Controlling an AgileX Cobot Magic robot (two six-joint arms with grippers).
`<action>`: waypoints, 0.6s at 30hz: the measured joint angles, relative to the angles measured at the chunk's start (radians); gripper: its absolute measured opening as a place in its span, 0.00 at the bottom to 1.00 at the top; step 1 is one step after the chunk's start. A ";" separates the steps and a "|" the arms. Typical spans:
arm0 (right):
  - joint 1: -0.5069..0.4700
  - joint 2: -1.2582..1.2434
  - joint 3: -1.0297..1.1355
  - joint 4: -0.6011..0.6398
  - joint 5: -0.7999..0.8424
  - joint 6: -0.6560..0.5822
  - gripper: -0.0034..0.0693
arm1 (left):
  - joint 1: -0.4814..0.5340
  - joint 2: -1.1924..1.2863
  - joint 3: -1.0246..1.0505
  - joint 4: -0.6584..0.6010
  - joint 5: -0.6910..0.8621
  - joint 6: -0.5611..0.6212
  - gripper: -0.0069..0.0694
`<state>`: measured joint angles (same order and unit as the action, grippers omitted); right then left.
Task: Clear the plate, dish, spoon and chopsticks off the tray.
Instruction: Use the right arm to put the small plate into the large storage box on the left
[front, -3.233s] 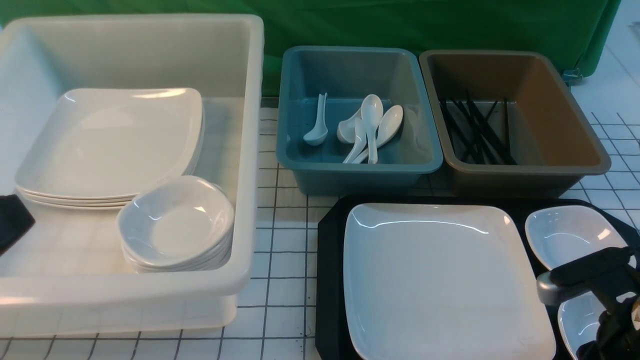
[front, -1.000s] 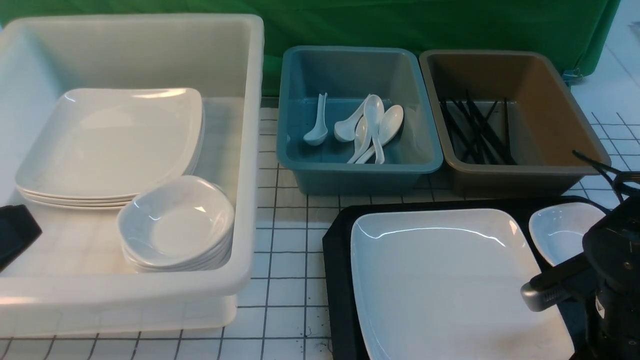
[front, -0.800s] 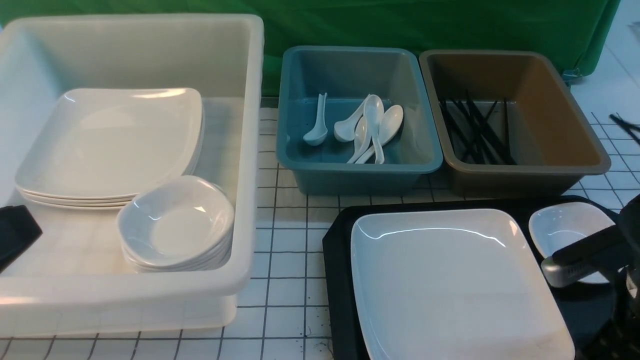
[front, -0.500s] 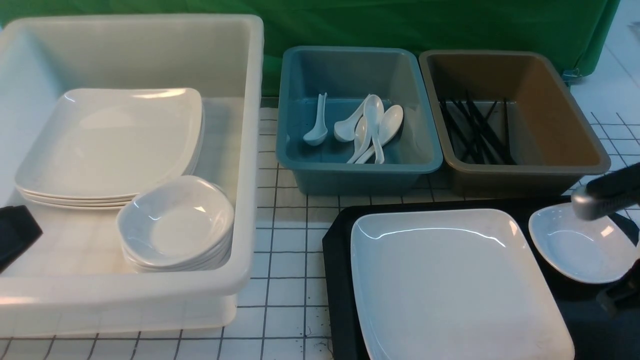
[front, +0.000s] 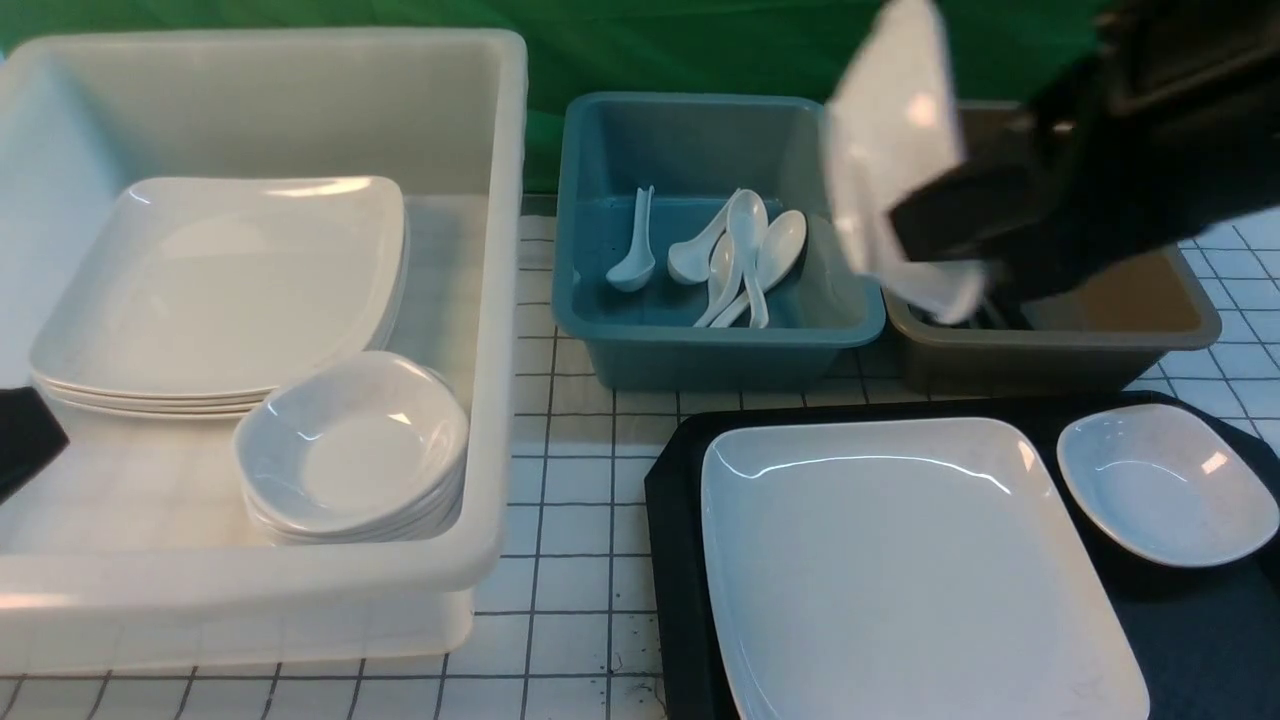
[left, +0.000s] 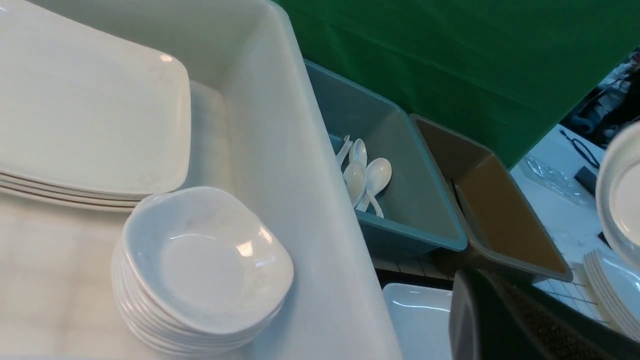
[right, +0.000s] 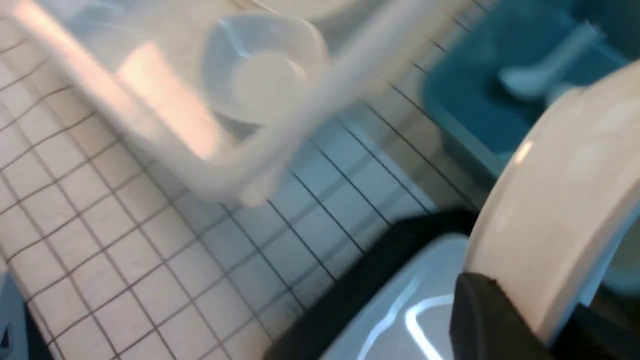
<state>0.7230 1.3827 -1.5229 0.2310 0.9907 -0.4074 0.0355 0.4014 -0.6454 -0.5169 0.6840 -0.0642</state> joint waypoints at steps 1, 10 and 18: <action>0.040 0.027 -0.020 -0.002 -0.013 -0.028 0.10 | 0.000 0.012 -0.008 0.012 0.008 -0.002 0.12; 0.273 0.488 -0.302 -0.193 -0.070 -0.147 0.10 | 0.000 0.170 -0.125 0.408 0.154 -0.199 0.12; 0.340 0.747 -0.566 -0.263 -0.051 -0.164 0.10 | 0.000 0.251 -0.155 0.443 0.182 -0.208 0.12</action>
<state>1.0625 2.1293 -2.0894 -0.0317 0.9395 -0.5714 0.0355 0.6526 -0.8005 -0.0737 0.8661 -0.2720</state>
